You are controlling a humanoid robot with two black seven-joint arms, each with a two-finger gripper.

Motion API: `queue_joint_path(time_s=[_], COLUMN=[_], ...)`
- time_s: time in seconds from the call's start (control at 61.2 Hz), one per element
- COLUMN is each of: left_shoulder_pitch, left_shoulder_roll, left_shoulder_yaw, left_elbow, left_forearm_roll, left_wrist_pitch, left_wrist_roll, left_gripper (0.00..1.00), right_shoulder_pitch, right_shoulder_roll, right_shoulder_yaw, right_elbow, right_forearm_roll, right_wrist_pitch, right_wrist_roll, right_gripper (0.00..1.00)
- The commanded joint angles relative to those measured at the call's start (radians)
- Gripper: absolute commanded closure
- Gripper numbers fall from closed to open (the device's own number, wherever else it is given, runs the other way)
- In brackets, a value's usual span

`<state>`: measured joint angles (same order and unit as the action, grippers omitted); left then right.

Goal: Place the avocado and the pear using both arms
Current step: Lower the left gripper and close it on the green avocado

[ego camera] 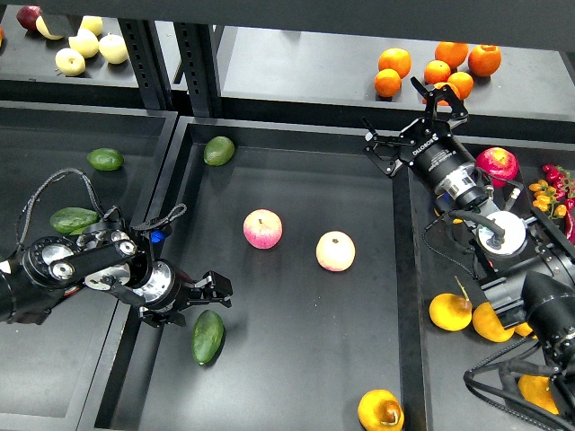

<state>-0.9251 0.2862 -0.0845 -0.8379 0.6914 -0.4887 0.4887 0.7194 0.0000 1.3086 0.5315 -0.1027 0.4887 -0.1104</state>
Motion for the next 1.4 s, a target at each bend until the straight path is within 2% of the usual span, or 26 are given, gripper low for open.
queue_joint_path(time_s=[0.0, 1.061, 1.176, 1.388], left_shoulder_pitch=[0.009, 0.057, 0.061, 0.078], left_shoulder_roll=[-0.002, -0.055, -0.056, -0.062], left_shoulder_yaw=[-0.004, -0.003, 0.000, -0.003], left_elbow=[0.008, 0.054, 0.057, 0.060], left_forearm_roll=[0.014, 0.045, 0.045, 0.045], left_wrist_pitch=[0.000, 0.000, 0.000, 0.000], left_wrist_roll=[0.000, 0.000, 0.000, 0.000], left_gripper=[0.00, 0.01, 0.02, 0.09], right_shoulder_pitch=[0.000, -0.005, -0.008, -0.012], right_shoulder_roll=[0.000, 0.000, 0.000, 0.000], right_shoulder_yaw=[0.000, 0.001, 0.001, 0.003], right_elbow=[0.001, 0.001, 0.001, 0.002], right_forearm_roll=[0.000, 0.000, 0.000, 0.000], right_wrist_pitch=[0.000, 0.000, 0.000, 0.000], right_wrist_roll=[0.000, 0.003, 0.003, 0.005], right_gripper=[0.00, 0.00, 0.00, 0.00])
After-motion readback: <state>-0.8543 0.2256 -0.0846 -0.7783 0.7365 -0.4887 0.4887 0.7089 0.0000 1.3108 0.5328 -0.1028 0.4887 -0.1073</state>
